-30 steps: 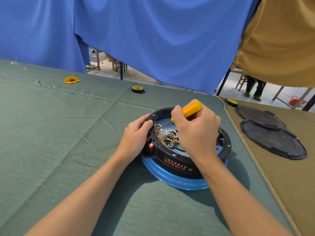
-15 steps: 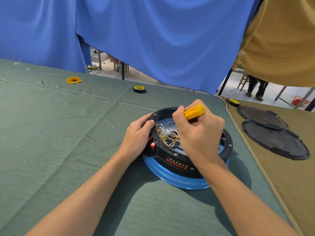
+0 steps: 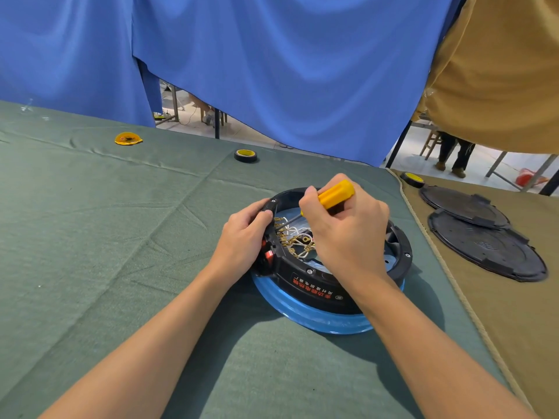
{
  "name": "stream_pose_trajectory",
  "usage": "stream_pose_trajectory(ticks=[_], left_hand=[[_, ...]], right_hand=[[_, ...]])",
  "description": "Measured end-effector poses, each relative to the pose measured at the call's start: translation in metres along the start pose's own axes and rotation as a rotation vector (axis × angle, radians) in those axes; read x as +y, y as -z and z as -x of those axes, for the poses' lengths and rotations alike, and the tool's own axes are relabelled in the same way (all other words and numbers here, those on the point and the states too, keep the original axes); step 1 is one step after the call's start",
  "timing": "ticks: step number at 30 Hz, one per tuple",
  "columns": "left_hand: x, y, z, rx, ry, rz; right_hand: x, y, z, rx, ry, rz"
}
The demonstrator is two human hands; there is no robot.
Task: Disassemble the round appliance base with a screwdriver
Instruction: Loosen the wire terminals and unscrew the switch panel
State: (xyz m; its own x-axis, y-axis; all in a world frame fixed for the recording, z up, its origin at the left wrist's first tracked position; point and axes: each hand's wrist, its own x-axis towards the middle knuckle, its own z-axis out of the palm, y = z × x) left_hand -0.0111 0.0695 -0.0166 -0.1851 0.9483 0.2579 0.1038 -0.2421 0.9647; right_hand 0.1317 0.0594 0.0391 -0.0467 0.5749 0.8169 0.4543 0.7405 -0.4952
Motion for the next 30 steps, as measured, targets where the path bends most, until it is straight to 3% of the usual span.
stream_pose_trajectory(ticks=[9, 15, 21, 24, 26, 30], left_hand=[[0.002, 0.001, 0.001, -0.019, -0.038, -0.044], [0.002, 0.001, 0.001, -0.024, -0.044, -0.048], [0.006, -0.001, 0.002, -0.001, -0.024, -0.017], [0.005, -0.001, 0.002, -0.001, -0.021, -0.005], [0.003, -0.002, 0.001, -0.004, -0.018, 0.007], [0.003, -0.002, 0.002, 0.029, -0.043, -0.011]], right_hand=[[-0.006, -0.001, 0.008, -0.133, 0.273, 0.065], [-0.006, -0.003, 0.008, -0.124, 0.285, 0.070], [0.015, -0.005, -0.013, 0.067, -0.338, -0.040], [0.013, -0.009, -0.022, 0.060, -0.433, -0.027], [0.005, -0.010, -0.026, 0.001, -0.313, 0.030], [-0.021, -0.012, -0.033, -0.300, 0.154, 0.102]])
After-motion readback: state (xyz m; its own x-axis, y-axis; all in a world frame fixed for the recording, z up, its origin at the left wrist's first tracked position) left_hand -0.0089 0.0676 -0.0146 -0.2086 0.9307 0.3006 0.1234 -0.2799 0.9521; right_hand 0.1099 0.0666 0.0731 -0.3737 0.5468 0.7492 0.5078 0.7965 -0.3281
